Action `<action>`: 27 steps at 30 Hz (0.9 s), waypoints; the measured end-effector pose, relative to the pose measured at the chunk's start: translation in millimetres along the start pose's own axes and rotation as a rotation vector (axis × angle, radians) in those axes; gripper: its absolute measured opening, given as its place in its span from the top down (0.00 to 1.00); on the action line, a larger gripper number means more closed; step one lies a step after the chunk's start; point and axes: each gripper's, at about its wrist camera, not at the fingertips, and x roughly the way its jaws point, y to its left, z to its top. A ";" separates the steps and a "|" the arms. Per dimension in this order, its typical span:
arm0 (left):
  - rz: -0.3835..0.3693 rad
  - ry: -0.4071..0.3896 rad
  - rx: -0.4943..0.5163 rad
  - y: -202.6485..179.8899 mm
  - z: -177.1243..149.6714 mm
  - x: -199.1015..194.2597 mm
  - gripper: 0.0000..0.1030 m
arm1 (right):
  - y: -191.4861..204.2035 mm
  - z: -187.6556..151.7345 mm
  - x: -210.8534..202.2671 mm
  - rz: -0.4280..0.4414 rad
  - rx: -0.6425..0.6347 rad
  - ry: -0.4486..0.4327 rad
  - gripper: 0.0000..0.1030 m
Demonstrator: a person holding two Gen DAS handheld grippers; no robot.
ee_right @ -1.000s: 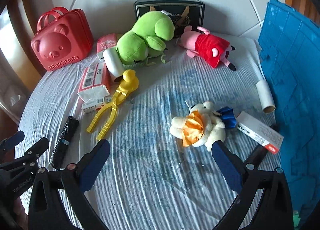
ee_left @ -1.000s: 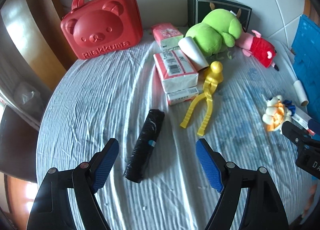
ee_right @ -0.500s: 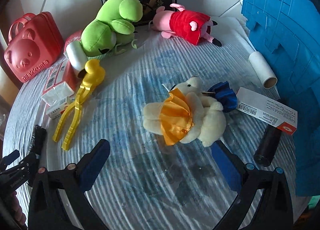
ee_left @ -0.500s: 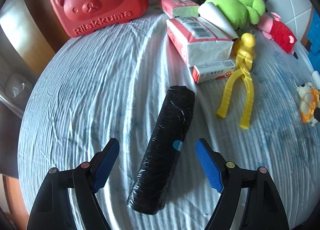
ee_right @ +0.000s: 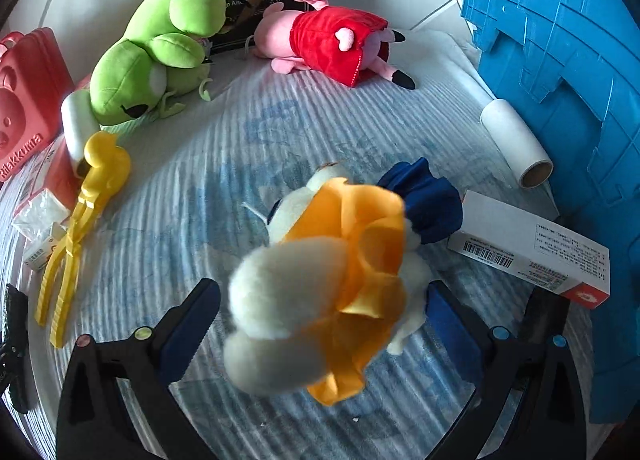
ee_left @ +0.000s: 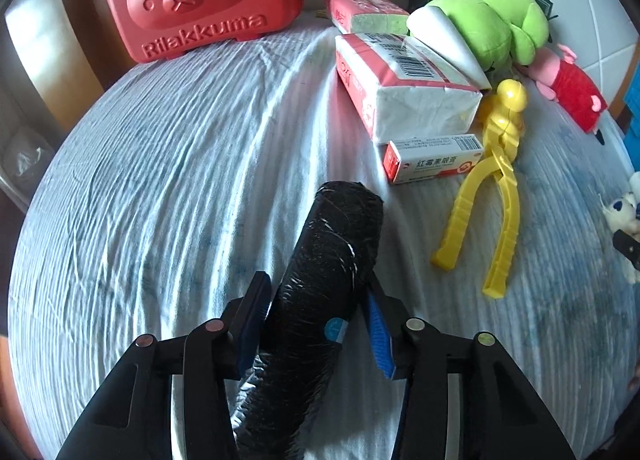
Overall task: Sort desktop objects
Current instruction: 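Grasp the black rolled bag with the left tool while the right tool grasps the white-orange plush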
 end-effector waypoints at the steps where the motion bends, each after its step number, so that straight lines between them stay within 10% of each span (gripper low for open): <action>1: 0.011 -0.003 0.007 -4.1 1.6 0.3 0.62 | -3.7 -0.3 3.0 0.003 0.011 0.011 0.00; 7: 0.018 0.003 0.003 -8.3 6.5 1.6 0.63 | -18.4 -2.8 10.3 0.021 0.042 0.030 0.29; 21: 0.017 0.036 -0.008 -10.1 -1.1 -3.2 0.63 | -27.4 -5.3 -21.8 0.070 0.049 -0.033 0.10; 23: 0.015 0.040 -0.008 -10.3 -2.4 -4.2 0.63 | -27.5 -6.4 -19.1 0.071 0.049 -0.008 0.39; 27: 0.020 0.034 -0.006 -9.0 -6.0 -8.3 0.64 | -29.1 -12.9 -22.9 0.070 0.054 -0.001 0.55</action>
